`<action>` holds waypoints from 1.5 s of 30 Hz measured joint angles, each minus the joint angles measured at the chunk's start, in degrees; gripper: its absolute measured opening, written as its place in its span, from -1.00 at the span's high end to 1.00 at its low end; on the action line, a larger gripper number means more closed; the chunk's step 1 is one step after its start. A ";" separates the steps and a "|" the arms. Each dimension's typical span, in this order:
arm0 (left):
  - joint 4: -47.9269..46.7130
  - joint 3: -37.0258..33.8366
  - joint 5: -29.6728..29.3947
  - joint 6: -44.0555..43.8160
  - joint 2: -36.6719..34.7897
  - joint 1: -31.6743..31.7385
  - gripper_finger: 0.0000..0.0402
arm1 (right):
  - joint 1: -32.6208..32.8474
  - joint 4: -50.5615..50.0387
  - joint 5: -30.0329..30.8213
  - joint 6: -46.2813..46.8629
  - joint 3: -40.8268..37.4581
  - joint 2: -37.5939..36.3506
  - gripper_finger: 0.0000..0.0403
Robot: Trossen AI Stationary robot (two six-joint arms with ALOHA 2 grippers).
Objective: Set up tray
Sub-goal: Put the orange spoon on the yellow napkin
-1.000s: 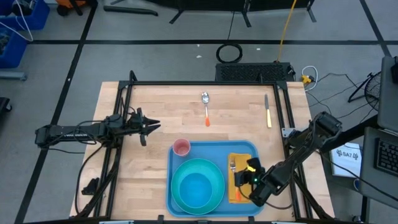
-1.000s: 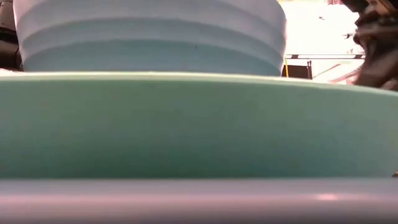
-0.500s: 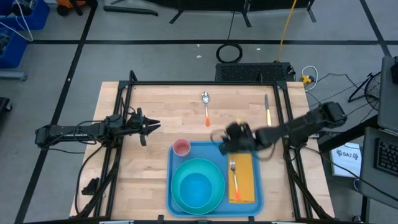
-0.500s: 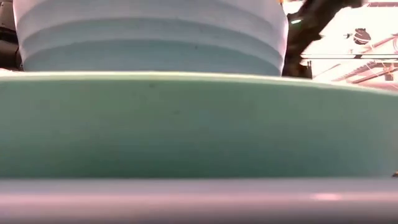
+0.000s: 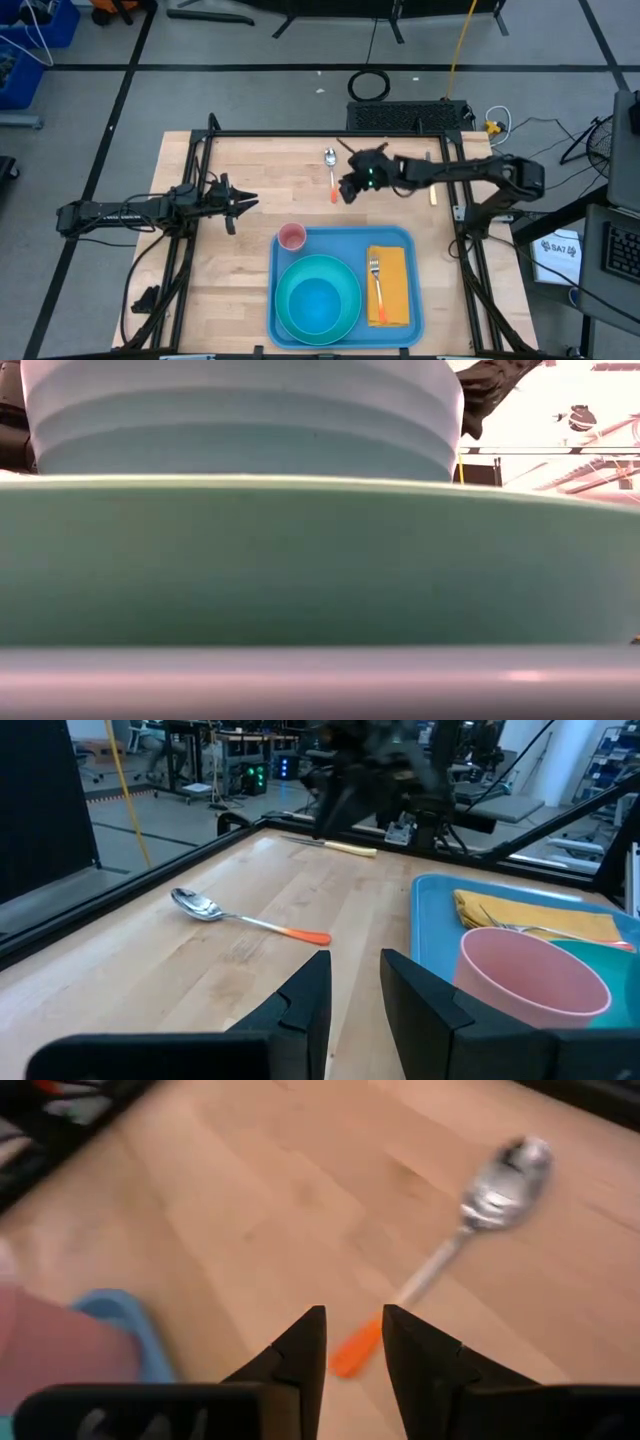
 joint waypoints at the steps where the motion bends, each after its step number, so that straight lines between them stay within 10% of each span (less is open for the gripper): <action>1: 0.04 0.00 0.01 0.00 0.02 -0.02 0.54 | -1.18 -2.40 -1.17 -0.11 1.06 0.34 0.56; 19: 0.08 0.00 0.01 0.00 0.00 -0.02 0.54 | -6.58 -33.36 0.96 -9.89 32.34 24.35 0.61; 45: 0.08 0.00 0.01 0.00 0.02 -0.02 0.54 | -7.97 -30.73 -15.78 4.64 33.98 27.67 0.44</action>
